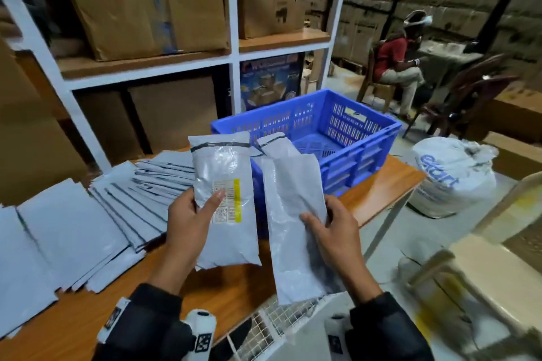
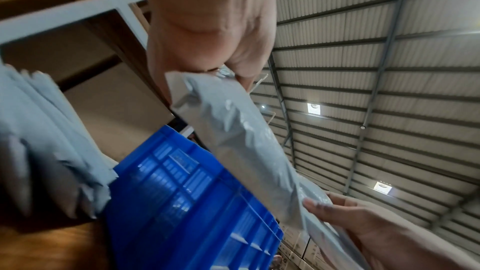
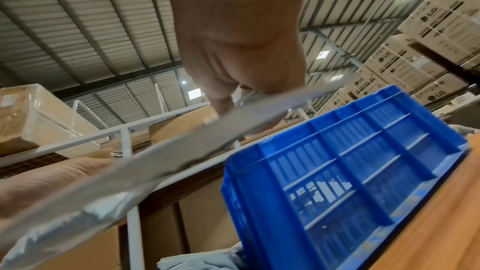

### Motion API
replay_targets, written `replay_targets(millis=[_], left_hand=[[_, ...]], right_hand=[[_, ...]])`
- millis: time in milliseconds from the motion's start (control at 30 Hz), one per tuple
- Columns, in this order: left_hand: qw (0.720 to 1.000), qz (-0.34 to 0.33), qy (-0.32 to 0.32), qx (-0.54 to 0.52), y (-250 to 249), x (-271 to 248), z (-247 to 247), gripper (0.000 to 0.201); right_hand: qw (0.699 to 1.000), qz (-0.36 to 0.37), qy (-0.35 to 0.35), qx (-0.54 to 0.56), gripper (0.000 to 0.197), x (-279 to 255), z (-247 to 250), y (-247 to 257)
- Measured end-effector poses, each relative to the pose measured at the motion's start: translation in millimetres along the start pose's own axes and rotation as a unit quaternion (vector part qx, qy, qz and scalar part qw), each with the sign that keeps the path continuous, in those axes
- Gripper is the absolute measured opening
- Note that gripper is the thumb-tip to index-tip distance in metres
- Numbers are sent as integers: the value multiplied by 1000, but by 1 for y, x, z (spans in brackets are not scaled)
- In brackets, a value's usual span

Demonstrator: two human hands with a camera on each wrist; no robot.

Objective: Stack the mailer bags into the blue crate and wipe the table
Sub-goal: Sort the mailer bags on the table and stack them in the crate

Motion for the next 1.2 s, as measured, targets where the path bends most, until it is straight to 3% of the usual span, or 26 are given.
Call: replay_targets(millis=[333, 467, 767, 867, 1033, 1200], left_hand=[[999, -41, 8, 29, -21, 36, -94, 19], [998, -58, -2, 28, -17, 61, -112, 18], [997, -23, -50, 52, 7, 113, -121, 12], [995, -12, -77, 64, 12, 118, -120, 18], [989, 6, -109, 95, 11, 117, -121, 56], [972, 4, -130, 194, 8, 117, -121, 38]], right_hand=[[997, 22, -69, 0, 22, 79, 78, -44], [998, 14, -56, 1, 33, 130, 77, -57], [1000, 27, -12, -9, 34, 237, 60, -57], [999, 30, -4, -21, 41, 258, 53, -64], [998, 43, 32, -25, 73, 288, 46, -78], [989, 104, 108, 16, 21, 319, 33, -92]])
Point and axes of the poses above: each hand's wrist, its own x-axis towards the middle knuckle, its own z-axis out of the back of the hand, y = z × x, the point moved 9 cm from there along x, towards the middle knuckle, and after that the axes turned 6 degrees about -x, right-handed, at the moved point
